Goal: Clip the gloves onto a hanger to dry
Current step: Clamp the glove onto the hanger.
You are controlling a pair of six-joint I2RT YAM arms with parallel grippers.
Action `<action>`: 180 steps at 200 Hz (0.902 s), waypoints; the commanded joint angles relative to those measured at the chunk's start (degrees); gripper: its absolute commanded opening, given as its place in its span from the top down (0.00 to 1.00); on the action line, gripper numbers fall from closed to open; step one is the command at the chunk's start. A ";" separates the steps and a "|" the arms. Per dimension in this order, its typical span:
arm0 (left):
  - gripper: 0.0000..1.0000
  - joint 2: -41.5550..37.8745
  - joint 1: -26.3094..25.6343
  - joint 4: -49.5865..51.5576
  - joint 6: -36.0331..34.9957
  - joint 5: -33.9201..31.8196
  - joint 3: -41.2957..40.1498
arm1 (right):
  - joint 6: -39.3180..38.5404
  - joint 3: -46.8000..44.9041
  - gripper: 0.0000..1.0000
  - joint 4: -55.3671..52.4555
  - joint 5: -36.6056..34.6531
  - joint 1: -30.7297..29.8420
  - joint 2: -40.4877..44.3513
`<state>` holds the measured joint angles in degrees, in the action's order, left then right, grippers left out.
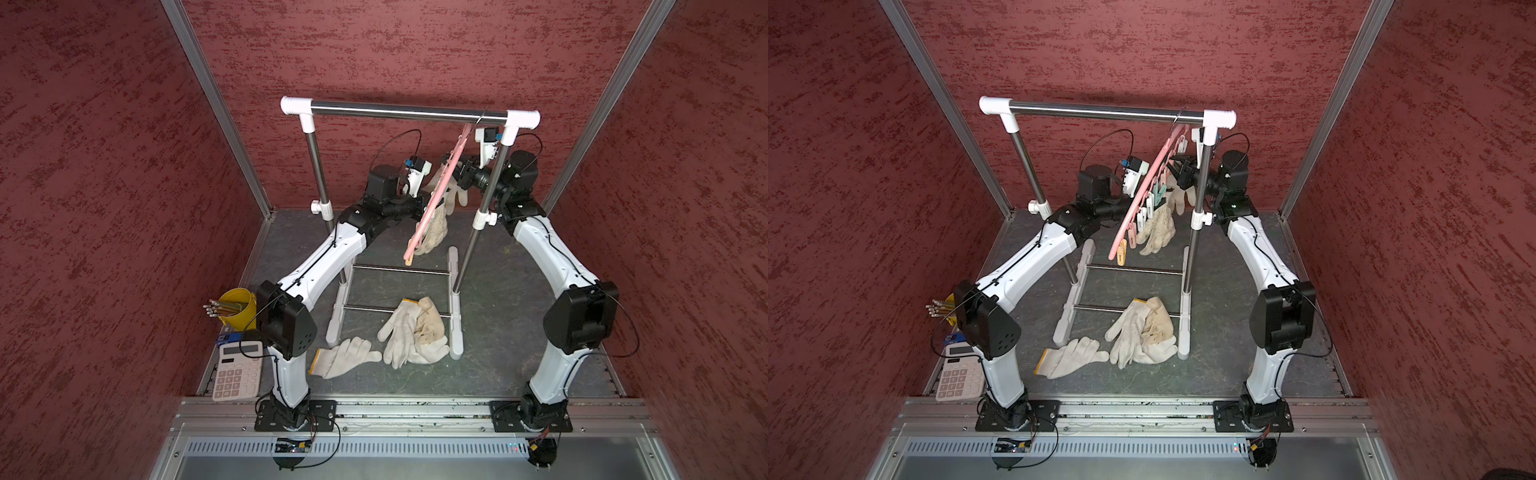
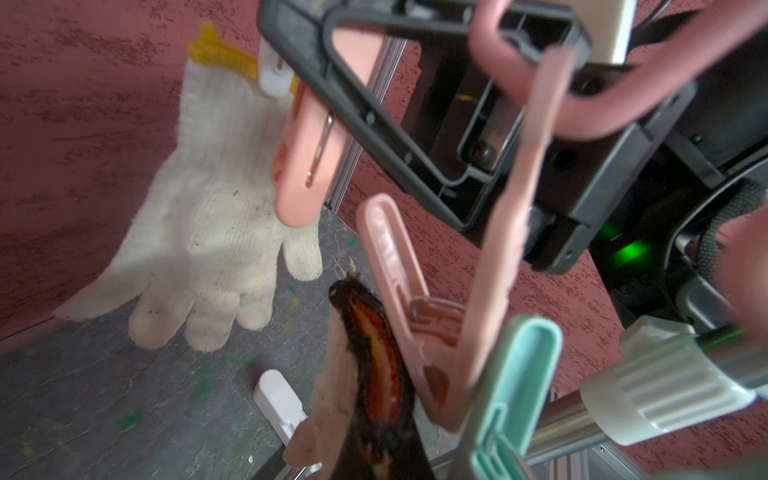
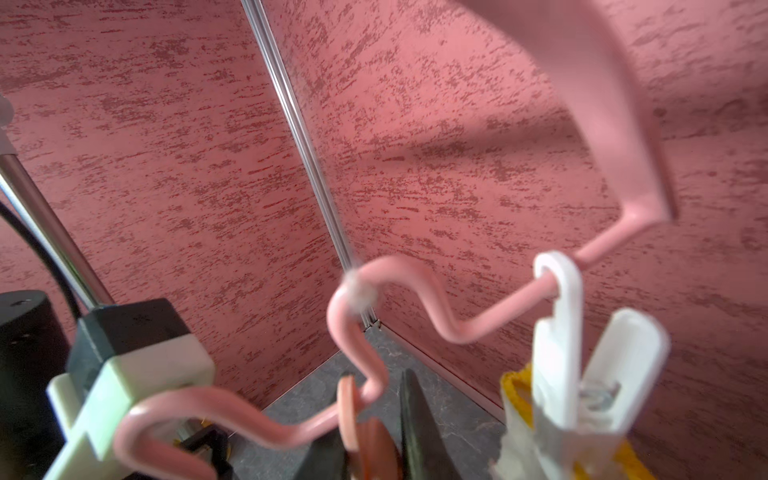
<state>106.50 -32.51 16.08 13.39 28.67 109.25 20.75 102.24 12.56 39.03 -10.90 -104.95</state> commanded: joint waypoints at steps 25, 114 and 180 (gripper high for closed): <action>1.00 -3.62 -4.31 4.80 -0.94 -4.55 1.00 | -2.65 -8.27 0.84 -3.11 -10.61 -0.06 3.52; 1.00 -9.15 -11.74 12.13 -3.87 -12.44 0.39 | -0.17 -10.51 0.84 2.28 -11.65 0.48 4.39; 1.00 -8.67 -12.42 11.66 -4.55 -15.03 -0.44 | 1.07 -5.75 0.83 2.86 -5.00 -0.56 -0.39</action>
<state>98.15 -44.71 27.90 10.22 14.94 109.32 20.14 95.70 18.06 33.36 -10.98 -101.43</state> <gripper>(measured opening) 0.072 0.169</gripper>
